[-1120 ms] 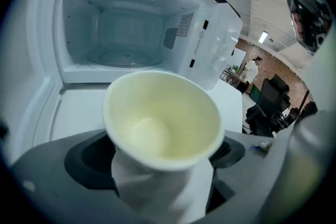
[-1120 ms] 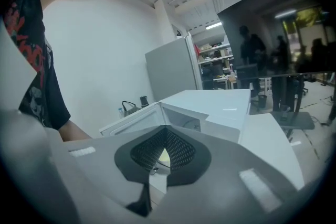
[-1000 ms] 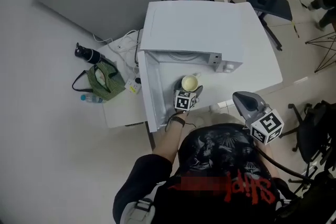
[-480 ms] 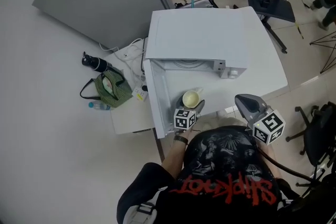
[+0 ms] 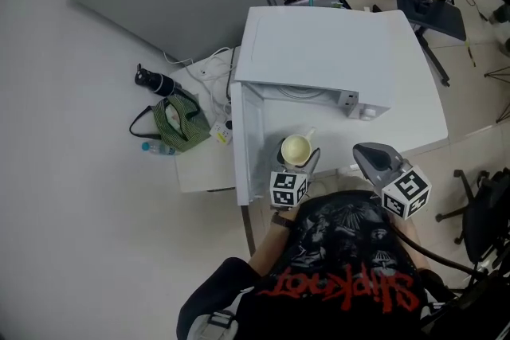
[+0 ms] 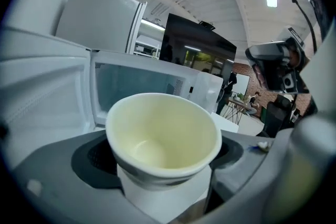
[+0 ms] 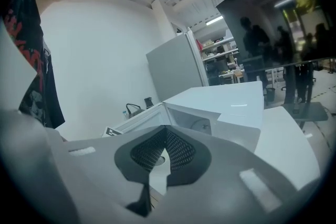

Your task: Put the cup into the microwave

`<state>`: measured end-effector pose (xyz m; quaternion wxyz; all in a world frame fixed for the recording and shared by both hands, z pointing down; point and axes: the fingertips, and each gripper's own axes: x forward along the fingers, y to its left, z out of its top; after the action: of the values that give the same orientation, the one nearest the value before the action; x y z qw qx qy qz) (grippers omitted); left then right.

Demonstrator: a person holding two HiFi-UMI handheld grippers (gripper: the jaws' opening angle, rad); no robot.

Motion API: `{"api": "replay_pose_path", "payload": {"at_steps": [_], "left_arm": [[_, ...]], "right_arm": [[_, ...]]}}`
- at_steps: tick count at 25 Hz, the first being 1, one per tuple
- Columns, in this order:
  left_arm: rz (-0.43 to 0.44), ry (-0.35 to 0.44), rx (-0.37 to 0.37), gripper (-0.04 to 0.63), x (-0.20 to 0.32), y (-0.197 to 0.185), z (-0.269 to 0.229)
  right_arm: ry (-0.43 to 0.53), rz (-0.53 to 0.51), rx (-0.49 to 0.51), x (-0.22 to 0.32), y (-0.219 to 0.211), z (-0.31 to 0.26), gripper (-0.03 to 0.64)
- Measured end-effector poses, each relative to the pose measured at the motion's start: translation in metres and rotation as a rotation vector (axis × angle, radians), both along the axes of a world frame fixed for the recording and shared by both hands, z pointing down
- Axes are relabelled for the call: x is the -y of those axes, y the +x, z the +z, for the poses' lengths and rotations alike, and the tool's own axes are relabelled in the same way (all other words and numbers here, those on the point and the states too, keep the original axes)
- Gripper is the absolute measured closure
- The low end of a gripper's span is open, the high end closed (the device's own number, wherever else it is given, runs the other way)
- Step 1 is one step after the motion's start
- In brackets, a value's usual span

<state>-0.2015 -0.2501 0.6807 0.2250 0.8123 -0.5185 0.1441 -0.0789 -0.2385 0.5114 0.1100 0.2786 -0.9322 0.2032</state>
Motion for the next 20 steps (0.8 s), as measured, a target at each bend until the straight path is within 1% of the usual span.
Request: {"api": "replay_pose_path", "payload": {"at_steps": [3, 5, 8, 11, 14, 16, 20], "left_arm": [[-0.057, 0.054, 0.006, 0.132, 0.030, 0.012, -0.020], [-0.076, 0.073, 0.016, 0.132, 0.055, 0.014, -0.022], [-0.095, 0.063, 0.020, 0.132, 0.092, 0.009, -0.011], [-0.108, 0.050, 0.035, 0.132, 0.125, -0.003, 0.002], [-0.118, 0.072, 0.041, 0.132, 0.157, -0.007, 0.012], [-0.129, 0.081, 0.063, 0.132, 0.175, -0.011, 0.022], [-0.146, 0.038, 0.081, 0.132, 0.203, -0.014, 0.043]], "right_arm": [[-0.006, 0.007, -0.011, 0.002, 0.005, 0.000, 0.615], [-0.007, 0.023, -0.015, 0.004, 0.014, -0.001, 0.615], [-0.007, 0.058, -0.024, 0.007, 0.029, -0.003, 0.615], [-0.009, 0.092, -0.011, 0.008, 0.042, -0.002, 0.615], [-0.030, 0.127, -0.011, 0.010, 0.058, 0.003, 0.615], [-0.040, 0.138, -0.011, 0.012, 0.064, 0.005, 0.615], [-0.041, 0.147, -0.009, 0.018, 0.073, 0.005, 0.615]]}}
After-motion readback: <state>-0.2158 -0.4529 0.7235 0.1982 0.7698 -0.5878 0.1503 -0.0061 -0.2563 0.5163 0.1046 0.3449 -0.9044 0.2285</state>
